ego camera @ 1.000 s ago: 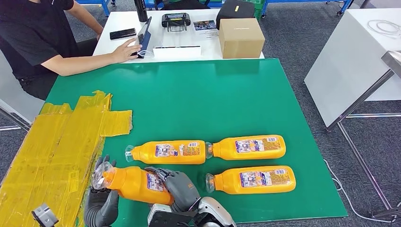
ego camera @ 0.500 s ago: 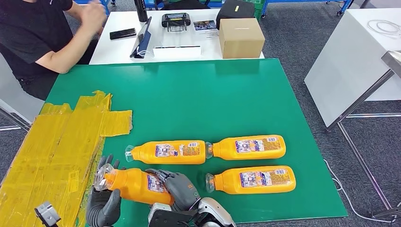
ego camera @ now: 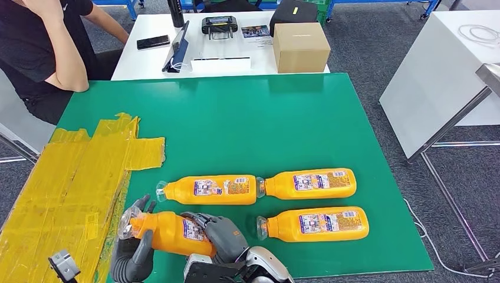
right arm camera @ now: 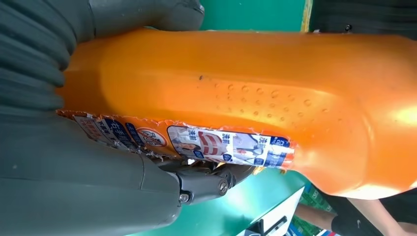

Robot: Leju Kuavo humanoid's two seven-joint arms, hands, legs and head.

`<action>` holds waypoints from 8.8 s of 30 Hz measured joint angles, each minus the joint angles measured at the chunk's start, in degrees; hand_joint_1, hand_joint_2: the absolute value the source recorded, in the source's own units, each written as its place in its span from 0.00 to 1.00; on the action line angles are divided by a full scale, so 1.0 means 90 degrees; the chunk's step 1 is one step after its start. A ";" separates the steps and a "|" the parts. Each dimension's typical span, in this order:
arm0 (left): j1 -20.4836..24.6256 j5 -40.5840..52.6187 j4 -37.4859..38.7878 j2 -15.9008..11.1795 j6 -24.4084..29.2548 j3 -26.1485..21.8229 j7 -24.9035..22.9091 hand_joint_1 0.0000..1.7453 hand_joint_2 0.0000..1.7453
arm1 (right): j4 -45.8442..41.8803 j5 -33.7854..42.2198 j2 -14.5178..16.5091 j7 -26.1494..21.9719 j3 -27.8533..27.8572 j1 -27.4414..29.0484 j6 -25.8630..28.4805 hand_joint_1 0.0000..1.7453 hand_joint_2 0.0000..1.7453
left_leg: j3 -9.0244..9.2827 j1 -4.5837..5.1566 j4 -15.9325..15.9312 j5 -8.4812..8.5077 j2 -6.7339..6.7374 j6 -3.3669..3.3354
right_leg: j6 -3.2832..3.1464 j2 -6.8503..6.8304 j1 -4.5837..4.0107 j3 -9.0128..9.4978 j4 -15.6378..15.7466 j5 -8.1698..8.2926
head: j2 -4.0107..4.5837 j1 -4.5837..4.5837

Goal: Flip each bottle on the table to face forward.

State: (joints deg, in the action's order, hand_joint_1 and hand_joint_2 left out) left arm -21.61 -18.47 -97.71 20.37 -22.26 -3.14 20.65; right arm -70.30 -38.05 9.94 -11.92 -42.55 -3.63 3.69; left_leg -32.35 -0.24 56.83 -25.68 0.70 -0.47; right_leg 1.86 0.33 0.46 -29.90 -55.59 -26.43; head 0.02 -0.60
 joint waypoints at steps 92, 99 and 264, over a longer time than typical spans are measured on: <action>0.0217 0.7385 -0.2124 0.0001 0.6464 -0.0372 0.1702 1.00 1.00 | -0.2236 -0.0245 -0.0781 0.0040 -0.0229 0.0687 0.0863 0.00 0.00 | -0.0003 0.0000 0.0001 0.0001 -0.0003 0.0000 | 0.0000 -0.0015 0.0000 -0.0005 0.0000 0.0000 | 0.0000 0.0001; 0.0217 0.7385 -0.2123 0.0001 0.6464 -0.0372 0.1702 1.00 1.00 | -0.2236 -0.0245 -0.0781 0.0040 -0.0229 0.0687 0.0863 0.00 0.00 | -0.0003 0.0000 0.0001 0.0001 -0.0003 0.0000 | 0.0000 -0.0015 0.0000 -0.0004 0.0000 0.0000 | 0.0000 0.0001; -0.1068 0.1737 -0.1762 -0.0033 0.2516 0.0800 0.1805 0.00 0.00 | -0.5022 -0.2068 -0.3110 0.4586 -0.0943 0.2550 0.3931 0.00 1.00 | -0.0004 0.0012 0.0001 -0.0015 -0.0024 -0.0015 | 0.0020 -0.0039 0.0019 -0.0060 0.0005 -0.0020 | 0.0000 -0.0005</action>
State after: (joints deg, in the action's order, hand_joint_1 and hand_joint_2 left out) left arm -31.22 -2.84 -113.57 20.06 0.38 4.05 36.90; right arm -115.49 -56.66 -18.05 29.35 -51.04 19.32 39.07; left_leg -32.38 -0.13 56.83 -25.81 0.48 -0.60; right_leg 2.05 -0.02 0.63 -30.44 -55.54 -26.61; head 0.02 -0.65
